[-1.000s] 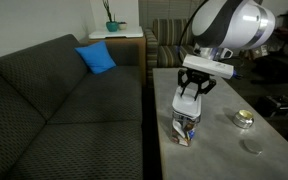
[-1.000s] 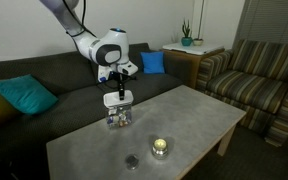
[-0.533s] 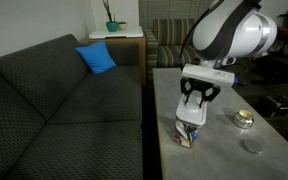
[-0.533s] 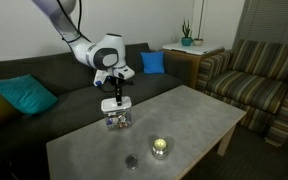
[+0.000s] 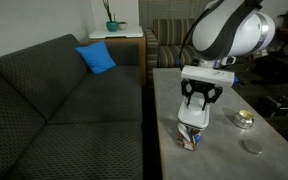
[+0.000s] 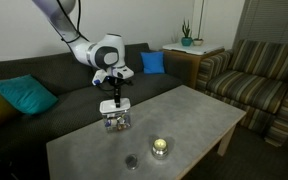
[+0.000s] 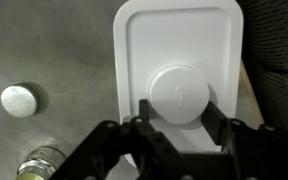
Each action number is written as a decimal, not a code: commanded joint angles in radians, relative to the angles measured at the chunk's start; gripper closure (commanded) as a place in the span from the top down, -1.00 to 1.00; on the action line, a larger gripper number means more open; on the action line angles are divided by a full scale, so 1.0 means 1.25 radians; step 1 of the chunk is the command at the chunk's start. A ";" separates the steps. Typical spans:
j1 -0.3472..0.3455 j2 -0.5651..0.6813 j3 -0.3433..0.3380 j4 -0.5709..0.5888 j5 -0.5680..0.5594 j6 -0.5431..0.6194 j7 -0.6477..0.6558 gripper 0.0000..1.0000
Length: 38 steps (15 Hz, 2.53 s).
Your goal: Put the lid on the container
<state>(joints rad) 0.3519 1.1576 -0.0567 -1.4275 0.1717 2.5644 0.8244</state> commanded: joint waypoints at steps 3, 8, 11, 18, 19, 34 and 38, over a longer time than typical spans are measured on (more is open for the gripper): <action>0.018 -0.008 -0.013 -0.034 -0.037 -0.006 0.013 1.00; 0.052 -0.062 -0.039 -0.127 -0.065 0.057 0.028 1.00; 0.068 -0.094 -0.056 -0.184 -0.077 0.105 0.033 1.00; 0.066 -0.162 -0.042 -0.295 -0.089 0.215 -0.035 1.00; 0.051 -0.166 -0.026 -0.302 -0.087 0.226 -0.065 0.96; 0.020 -0.151 0.025 -0.322 -0.038 0.339 -0.219 -1.00; -0.011 -0.113 0.045 -0.277 -0.021 0.305 -0.255 -1.00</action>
<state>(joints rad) 0.3834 0.9811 -0.0328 -1.8166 0.1131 2.9793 0.5699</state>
